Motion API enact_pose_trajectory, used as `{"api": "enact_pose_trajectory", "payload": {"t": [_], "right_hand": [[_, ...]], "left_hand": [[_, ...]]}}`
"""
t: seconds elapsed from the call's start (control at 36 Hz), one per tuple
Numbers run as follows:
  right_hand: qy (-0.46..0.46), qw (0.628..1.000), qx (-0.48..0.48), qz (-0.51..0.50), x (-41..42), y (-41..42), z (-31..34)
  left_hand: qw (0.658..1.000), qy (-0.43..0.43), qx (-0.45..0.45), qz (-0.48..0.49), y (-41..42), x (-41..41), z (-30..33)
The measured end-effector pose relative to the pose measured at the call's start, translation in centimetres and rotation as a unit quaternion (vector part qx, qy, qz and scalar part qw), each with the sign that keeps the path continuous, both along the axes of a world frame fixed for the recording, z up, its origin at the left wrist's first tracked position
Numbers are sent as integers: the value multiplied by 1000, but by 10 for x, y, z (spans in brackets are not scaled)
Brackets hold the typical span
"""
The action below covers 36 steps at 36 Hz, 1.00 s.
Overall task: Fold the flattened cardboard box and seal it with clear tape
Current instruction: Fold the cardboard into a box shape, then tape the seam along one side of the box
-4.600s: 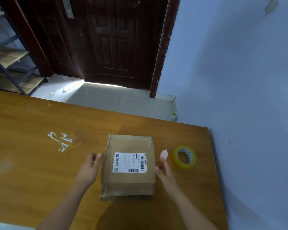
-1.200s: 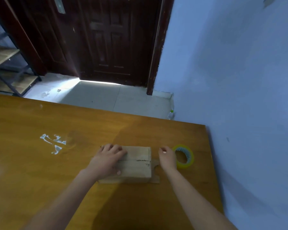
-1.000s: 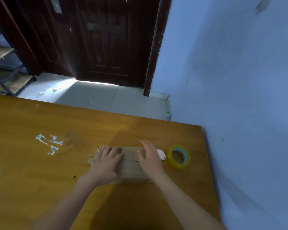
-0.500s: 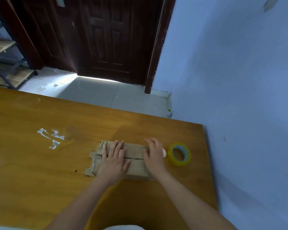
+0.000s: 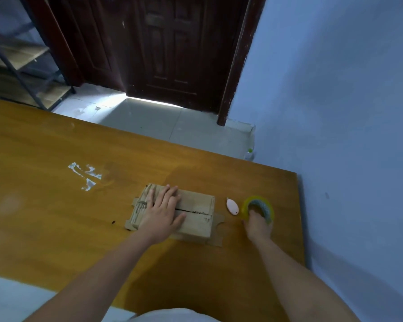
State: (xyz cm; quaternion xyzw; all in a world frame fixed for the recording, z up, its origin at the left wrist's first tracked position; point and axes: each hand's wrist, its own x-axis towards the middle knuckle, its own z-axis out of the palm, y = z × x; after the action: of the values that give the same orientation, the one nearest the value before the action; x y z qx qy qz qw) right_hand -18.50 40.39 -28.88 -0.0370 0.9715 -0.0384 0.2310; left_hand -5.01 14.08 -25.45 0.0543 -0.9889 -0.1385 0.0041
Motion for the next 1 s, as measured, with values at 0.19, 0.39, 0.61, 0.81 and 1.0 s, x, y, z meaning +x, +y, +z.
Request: {"api": "enact_pose_trajectory", "payload": {"t": [0.19,0.39,0.61,0.81,1.0], "right_hand": [[31,999,-9,31,4,18,9],[41,940,-312,-131,-4,43,39],[32,818,-556,-146,7,37,110],[31,732,-673,-100,21,7,167],[-7,693,-715,-91,31,-17,182]], "left_hand": [[1000,1,17,-5,-1,0,-2],[999,1,33,-3,0,-2,0],[996,-34,80,32,-6,-11,19],[997,5,65,29,-2,-12,38],[992,79,90,28,4,-7,52]]}}
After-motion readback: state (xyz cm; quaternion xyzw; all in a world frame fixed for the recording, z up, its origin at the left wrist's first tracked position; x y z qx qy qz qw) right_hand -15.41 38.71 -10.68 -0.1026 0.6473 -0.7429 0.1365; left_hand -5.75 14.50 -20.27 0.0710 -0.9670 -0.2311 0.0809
